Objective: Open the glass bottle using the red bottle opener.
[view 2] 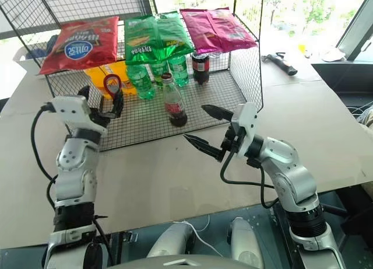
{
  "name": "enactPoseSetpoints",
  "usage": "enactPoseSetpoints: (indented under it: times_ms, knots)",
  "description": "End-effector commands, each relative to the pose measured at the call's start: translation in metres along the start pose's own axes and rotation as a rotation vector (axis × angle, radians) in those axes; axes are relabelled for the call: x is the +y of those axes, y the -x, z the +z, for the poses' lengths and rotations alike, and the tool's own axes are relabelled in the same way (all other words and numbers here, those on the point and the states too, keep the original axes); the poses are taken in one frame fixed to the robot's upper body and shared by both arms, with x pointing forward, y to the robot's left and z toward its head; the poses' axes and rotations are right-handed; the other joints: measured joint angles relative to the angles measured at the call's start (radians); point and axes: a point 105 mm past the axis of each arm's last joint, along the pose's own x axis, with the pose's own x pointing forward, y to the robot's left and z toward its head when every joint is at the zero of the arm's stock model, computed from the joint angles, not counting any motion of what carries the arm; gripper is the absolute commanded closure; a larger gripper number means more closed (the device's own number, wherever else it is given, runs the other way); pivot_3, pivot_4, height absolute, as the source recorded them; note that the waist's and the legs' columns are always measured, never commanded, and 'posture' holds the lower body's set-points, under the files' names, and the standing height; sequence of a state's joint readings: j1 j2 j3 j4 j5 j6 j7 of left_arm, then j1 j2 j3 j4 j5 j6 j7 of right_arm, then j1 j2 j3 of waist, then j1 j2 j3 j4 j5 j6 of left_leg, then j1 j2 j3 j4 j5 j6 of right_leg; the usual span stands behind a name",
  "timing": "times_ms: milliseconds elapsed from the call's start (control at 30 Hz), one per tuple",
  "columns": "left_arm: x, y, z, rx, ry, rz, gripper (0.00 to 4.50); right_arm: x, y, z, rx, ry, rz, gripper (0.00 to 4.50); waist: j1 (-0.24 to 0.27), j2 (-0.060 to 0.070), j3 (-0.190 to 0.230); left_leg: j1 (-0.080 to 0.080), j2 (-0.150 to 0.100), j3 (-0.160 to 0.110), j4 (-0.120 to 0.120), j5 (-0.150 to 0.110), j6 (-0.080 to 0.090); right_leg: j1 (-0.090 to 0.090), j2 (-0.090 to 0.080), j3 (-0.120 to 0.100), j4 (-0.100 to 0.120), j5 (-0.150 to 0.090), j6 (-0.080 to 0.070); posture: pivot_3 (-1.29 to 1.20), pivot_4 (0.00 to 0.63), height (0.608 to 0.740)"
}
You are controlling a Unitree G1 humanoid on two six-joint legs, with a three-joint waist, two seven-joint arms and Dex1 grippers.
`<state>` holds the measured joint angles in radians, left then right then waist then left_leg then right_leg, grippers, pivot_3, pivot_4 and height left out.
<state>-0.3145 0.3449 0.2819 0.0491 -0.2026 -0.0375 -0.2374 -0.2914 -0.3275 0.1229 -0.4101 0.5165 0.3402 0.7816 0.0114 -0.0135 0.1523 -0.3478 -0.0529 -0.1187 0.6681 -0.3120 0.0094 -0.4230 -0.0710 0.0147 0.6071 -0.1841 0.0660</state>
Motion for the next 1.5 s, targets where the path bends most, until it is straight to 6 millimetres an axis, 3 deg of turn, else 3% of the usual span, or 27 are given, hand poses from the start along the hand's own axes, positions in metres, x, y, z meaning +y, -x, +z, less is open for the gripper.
enactPoseSetpoints:
  times_ms: [33, 133, 400, 667, 800, 933, 1233, 1400, 1500]
  knots:
    - [-0.002, -0.01, 0.005, -0.028, -0.019, -0.017, 0.0, 0.002, -0.003, 0.012, -0.041, 0.043, 0.018, 0.02, 0.0, 0.0, 0.0, 0.0, 0.0, 0.0, 0.0, 0.0, 0.0, 0.0, 0.0, 0.0, 0.0, 0.0, 0.0, 0.0, 0.15, 0.739]
    - [-0.002, -0.016, 0.006, -0.047, -0.011, -0.013, 0.8, 0.001, -0.003, 0.012, -0.041, 0.048, 0.015, 0.0, 0.0, 0.0, 0.0, 0.0, 0.0, 0.0, 0.0, 0.0, 0.0, 0.0, 0.0, 0.0, -0.001, 0.0, 0.0, 0.0, 0.15, 0.739]
    - [-0.002, -0.013, 0.021, -0.139, 0.018, -0.004, 4.37, 0.001, -0.003, 0.011, -0.037, 0.055, 0.011, 0.0, 0.0, 0.0, 0.0, 0.0, 0.0, 0.0, 0.0, 0.0, 0.0, 0.0, 0.0, 0.001, -0.001, 0.0, 0.0, 0.0, 0.15, 0.739]
    - [0.002, -0.003, 0.039, -0.192, 0.098, 0.046, 4.44, 0.003, -0.003, 0.009, -0.029, 0.06, 0.019, 0.0, 0.0, -0.001, 0.0, 0.0, 0.0, 0.0, 0.0, 0.0, 0.0, 0.0, -0.001, 0.001, -0.001, 0.0, 0.0, 0.0, 0.15, 0.739]
    - [-0.008, 0.003, 0.049, -0.204, 0.163, 0.014, 4.44, 0.004, -0.003, 0.007, -0.025, 0.058, 0.022, 0.0, 0.0, -0.001, 0.0, 0.0, 0.0, 0.0, 0.0, 0.0, 0.0, 0.0, 0.0, 0.001, -0.001, 0.0, 0.0, 0.0, 0.15, 0.739]
    - [-0.021, 0.011, 0.041, -0.153, 0.203, -0.04, 4.44, 0.005, -0.003, 0.006, -0.024, 0.057, 0.024, 0.0, 0.0, -0.001, 0.0, 0.0, 0.0, 0.001, 0.0, 0.0, 0.0, 0.0, 0.0, 0.001, 0.0, 0.0, 0.0, 0.0, 0.15, 0.739]
    - [-0.029, 0.018, 0.031, -0.095, 0.398, -0.08, 4.44, 0.004, -0.003, 0.005, -0.02, 0.064, 0.025, 0.0, 0.0, -0.001, 0.0, 0.0, 0.0, 0.001, 0.0, 0.0, 0.0, 0.0, 0.0, 0.001, 0.0, 0.0, 0.0, 0.0, 0.15, 0.739]
    - [-0.038, 0.021, 0.036, -0.106, 0.557, -0.141, 4.44, 0.004, -0.003, 0.005, -0.018, 0.068, 0.022, 0.0, 0.0, -0.001, 0.0, 0.0, 0.0, 0.001, 0.0, 0.0, 0.0, 0.0, 0.0, 0.001, 0.0, 0.0, 0.0, 0.0, 0.15, 0.739]
    - [-0.055, 0.028, 0.043, -0.11, 0.682, -0.248, 4.44, 0.004, -0.003, 0.005, -0.016, 0.07, 0.023, 0.0, 0.0, -0.001, 0.0, 0.0, 0.0, 0.001, 0.0, 0.0, 0.0, 0.0, 0.0, 0.001, -0.001, 0.0, 0.0, 0.0, 0.15, 0.739]
